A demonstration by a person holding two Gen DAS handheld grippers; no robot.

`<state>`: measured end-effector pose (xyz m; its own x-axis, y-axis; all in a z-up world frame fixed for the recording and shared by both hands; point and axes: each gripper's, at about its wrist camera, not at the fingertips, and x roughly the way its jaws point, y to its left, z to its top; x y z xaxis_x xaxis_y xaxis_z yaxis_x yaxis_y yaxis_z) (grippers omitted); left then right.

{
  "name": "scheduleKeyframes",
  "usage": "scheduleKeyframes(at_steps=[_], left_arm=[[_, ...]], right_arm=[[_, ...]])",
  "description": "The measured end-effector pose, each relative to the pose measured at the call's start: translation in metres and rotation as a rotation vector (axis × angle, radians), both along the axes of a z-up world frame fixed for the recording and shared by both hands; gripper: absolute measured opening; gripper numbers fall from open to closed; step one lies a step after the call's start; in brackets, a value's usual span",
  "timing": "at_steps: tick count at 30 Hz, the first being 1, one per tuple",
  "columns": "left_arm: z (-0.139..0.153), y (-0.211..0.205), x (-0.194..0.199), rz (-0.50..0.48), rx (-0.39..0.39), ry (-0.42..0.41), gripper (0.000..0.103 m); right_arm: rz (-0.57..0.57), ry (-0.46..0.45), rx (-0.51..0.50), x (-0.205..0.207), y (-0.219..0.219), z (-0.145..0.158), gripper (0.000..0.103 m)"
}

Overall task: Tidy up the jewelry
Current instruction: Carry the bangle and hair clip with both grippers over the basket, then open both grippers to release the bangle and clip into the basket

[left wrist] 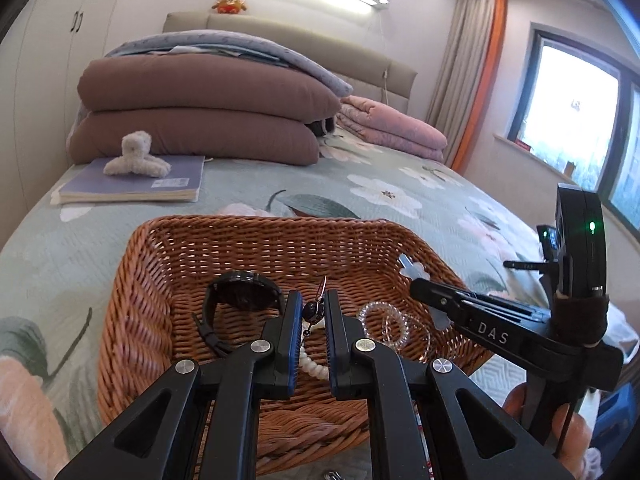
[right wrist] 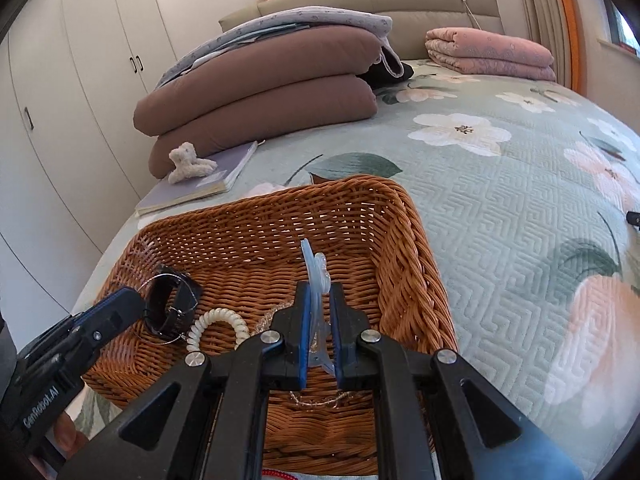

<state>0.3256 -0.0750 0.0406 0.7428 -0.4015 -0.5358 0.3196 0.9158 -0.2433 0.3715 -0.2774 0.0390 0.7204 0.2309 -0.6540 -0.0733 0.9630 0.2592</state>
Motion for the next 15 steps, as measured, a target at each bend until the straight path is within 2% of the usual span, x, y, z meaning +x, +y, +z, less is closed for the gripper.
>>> scheduleKeyframes(at_steps=[4,8,11,12,14,15], left_arm=[[0.000,-0.009,-0.004,-0.003,0.043,-0.020,0.011],[0.000,-0.010,-0.005,-0.006,0.049,-0.021,0.011],[0.000,-0.009,-0.005,-0.012,0.041,-0.012,0.015],[0.000,-0.009,-0.006,-0.016,0.035,-0.012,0.022],[0.003,-0.008,-0.009,-0.013,0.033,-0.028,0.042],[0.004,-0.008,-0.011,-0.012,0.029,-0.039,0.057]], right_arm=[[0.001,-0.005,0.019,-0.001,-0.002,0.000,0.012],[0.000,-0.015,0.044,-0.004,-0.007,0.001,0.013],[0.000,-0.037,0.050,-0.009,-0.008,0.004,0.034],[-0.001,-0.054,0.048,-0.012,-0.008,0.006,0.038],[0.002,-0.075,0.046,-0.015,-0.007,0.011,0.038],[0.002,-0.087,0.045,-0.017,-0.007,0.013,0.038]])
